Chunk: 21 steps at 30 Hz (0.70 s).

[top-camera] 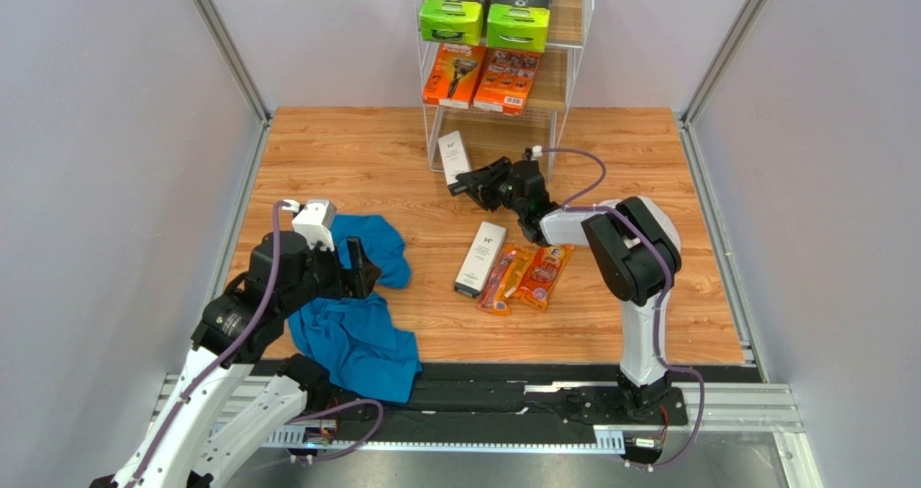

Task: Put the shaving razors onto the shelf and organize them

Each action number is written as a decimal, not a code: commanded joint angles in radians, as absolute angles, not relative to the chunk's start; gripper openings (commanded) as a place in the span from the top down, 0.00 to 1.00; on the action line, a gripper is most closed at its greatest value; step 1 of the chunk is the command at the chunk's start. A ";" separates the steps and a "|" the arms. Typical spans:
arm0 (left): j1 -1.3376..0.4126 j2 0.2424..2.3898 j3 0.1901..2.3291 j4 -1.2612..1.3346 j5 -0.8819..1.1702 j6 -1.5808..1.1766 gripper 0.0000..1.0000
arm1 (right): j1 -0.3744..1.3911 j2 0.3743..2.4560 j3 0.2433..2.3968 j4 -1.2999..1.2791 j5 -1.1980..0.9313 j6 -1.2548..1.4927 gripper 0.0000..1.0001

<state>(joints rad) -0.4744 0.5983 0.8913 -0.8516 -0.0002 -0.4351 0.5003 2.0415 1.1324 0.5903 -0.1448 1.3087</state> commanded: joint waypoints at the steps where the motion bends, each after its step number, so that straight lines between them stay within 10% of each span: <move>1: -0.471 0.595 0.894 -0.827 0.017 -0.413 0.10 | 0.469 1.971 1.088 0.670 -0.103 1.310 1.00; 21: -0.471 0.591 0.890 -0.825 0.020 -0.414 0.10 | 0.213 1.951 1.068 0.624 -0.273 1.244 1.00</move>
